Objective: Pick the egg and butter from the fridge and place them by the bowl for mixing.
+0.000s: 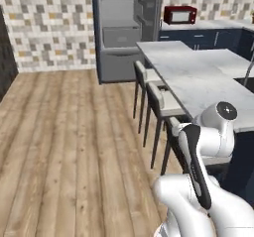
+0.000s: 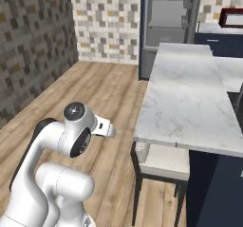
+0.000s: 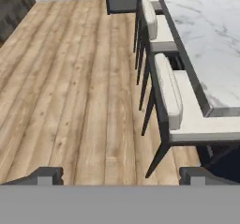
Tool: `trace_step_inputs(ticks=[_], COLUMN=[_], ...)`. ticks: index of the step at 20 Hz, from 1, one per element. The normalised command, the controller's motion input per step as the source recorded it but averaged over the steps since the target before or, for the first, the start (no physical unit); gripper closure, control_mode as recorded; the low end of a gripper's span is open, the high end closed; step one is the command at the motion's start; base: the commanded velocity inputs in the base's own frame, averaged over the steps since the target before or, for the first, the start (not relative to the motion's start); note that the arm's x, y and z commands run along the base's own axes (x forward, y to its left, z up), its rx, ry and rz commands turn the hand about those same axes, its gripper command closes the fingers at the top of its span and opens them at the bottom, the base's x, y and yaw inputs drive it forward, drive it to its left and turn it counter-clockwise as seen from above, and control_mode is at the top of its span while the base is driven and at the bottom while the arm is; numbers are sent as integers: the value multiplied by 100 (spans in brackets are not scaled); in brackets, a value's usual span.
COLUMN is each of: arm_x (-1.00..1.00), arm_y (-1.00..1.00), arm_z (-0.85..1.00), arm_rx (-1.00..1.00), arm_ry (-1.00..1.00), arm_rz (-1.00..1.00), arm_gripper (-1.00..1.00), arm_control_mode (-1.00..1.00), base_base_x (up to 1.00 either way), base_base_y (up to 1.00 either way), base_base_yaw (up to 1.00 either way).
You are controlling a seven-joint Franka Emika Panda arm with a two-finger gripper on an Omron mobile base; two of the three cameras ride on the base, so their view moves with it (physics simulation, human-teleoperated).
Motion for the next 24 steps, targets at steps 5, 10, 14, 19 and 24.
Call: trace_step_inputs(ticks=[5, 10, 14, 19, 24], arm_x=[0, 0, 0, 0, 0], arm_y=[0, 0, 0, 0, 0], arm_z=[0, 0, 0, 0, 0], arm_rx=[0, 0, 0, 0, 0], arm_ry=[0, 0, 0, 0, 0], arm_rz=[0, 0, 0, 0, 0], arm_gripper=[-100, -100, -100, -100, -100], arm_control_mode=[100, 100, 100, 100, 100], base_base_x=[55, 73, 79, 81, 81], base_base_y=[69, 44, 31, 32, 32], base_base_yaw=[0, -4, -13, -11, -11])
